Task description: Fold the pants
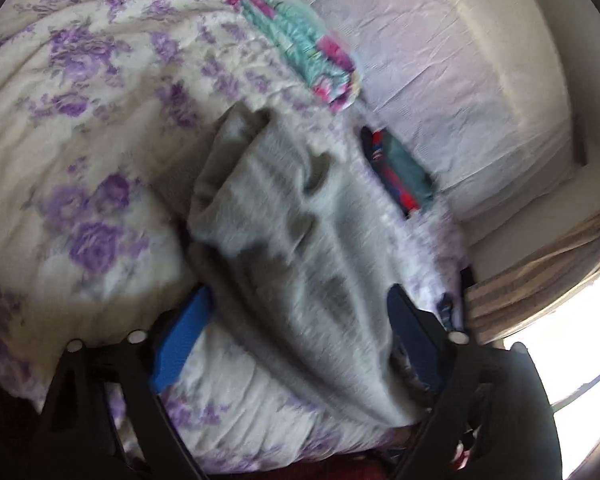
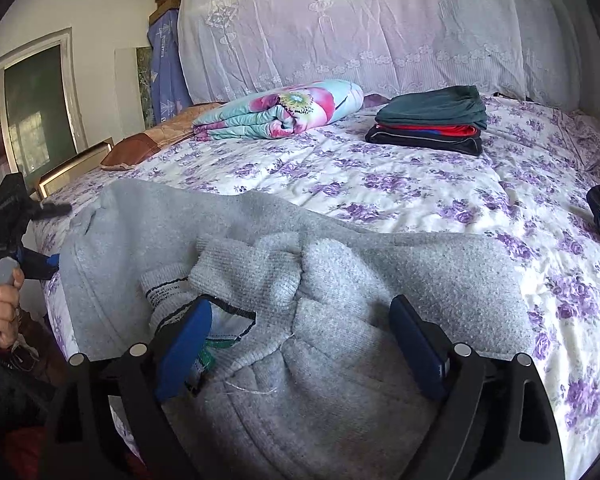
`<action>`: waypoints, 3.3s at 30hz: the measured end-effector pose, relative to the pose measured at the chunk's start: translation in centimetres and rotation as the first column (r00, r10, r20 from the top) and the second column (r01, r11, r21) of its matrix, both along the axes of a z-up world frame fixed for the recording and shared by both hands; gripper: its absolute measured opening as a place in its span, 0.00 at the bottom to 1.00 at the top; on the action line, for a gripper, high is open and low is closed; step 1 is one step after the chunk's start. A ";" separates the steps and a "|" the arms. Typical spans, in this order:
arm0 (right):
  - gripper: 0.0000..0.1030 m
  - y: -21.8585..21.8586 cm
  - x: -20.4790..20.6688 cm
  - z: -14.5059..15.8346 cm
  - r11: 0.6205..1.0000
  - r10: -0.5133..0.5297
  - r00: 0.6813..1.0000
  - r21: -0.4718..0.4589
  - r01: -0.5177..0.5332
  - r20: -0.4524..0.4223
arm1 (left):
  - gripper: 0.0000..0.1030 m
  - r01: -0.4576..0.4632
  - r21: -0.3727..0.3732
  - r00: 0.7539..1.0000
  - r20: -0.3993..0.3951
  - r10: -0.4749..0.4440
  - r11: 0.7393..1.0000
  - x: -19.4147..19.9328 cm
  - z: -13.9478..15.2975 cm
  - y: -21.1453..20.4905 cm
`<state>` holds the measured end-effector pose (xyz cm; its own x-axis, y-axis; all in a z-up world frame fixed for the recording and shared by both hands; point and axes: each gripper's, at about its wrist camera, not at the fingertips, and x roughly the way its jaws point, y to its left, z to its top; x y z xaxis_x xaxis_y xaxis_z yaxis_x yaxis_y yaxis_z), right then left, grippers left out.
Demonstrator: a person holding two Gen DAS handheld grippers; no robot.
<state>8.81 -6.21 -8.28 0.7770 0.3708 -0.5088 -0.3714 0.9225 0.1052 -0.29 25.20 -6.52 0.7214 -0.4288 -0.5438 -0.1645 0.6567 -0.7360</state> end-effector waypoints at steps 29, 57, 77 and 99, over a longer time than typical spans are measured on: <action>0.92 -0.1 -0.3 0.0 1.000 0.020 1.000 0.023 -0.020 0.006 | 0.48 -0.126 -0.159 0.992 -0.008 0.127 0.979 1.2 -1.5 1.3; 0.95 0.2 -1.9 4.2 0.999 -0.031 0.995 -0.014 0.032 0.091 | 0.29 -0.057 -0.012 0.997 0.047 0.058 0.998 1.4 0.2 -0.2; 0.97 -10.4 -1.8 2.7 0.979 -0.129 0.986 0.144 0.144 -0.106 | 0.28 0.073 0.469 0.944 0.253 -0.213 0.880 0.0 12.8 -15.1; 0.97 -19.5 -3.4 3.0 0.868 -0.259 0.956 0.401 0.294 -0.140 | 0.90 0.491 0.629 0.727 0.087 -0.682 0.603 0.6 9.5 -34.6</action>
